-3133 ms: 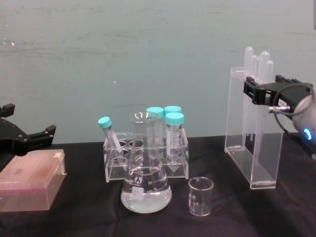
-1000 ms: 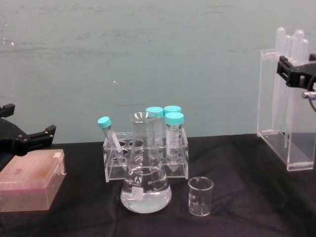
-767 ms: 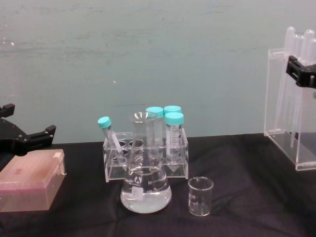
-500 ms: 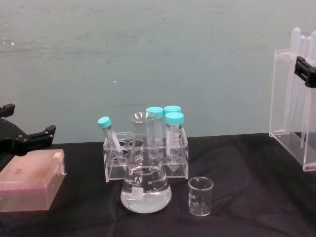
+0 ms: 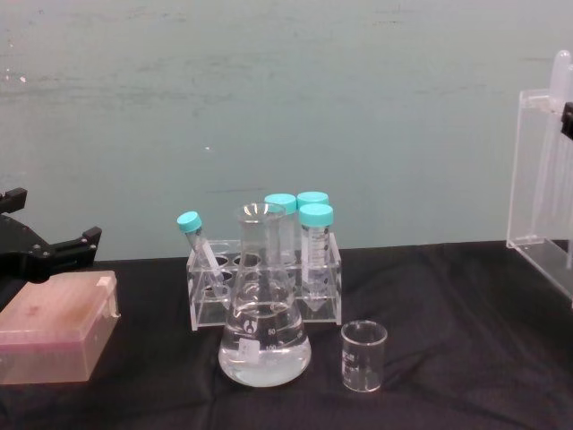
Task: Place the experimental apparatus aside using one hand.
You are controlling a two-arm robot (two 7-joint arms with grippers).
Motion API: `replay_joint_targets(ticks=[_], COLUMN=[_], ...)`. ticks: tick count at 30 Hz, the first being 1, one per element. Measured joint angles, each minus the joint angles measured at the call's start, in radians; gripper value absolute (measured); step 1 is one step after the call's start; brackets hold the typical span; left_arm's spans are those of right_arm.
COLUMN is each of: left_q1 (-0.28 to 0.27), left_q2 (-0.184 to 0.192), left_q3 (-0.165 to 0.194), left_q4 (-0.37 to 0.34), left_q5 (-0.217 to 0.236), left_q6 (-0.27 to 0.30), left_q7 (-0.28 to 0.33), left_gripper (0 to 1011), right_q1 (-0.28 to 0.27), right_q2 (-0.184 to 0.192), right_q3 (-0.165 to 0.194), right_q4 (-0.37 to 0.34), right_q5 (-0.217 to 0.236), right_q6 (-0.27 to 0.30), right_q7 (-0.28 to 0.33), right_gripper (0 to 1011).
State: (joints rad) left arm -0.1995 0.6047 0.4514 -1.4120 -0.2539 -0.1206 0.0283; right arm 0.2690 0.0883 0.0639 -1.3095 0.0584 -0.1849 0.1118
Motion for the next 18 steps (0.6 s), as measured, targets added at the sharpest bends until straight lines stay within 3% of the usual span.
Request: replay_joint_targets(ticks=[18], left_q1=[0.0], left_q2=[0.0], left_q3=[0.0], left_q4=[0.0], left_q5=[0.0], left_q6=[0.0], left_q7=[0.0], left_gripper=[1000], right_q1=[-0.001], right_q2=[0.033], right_q3=[0.009], right_q4=[0.012], right_q5=[0.032], right_q6=[0.004], right_q7=[0.025], right_gripper=[600])
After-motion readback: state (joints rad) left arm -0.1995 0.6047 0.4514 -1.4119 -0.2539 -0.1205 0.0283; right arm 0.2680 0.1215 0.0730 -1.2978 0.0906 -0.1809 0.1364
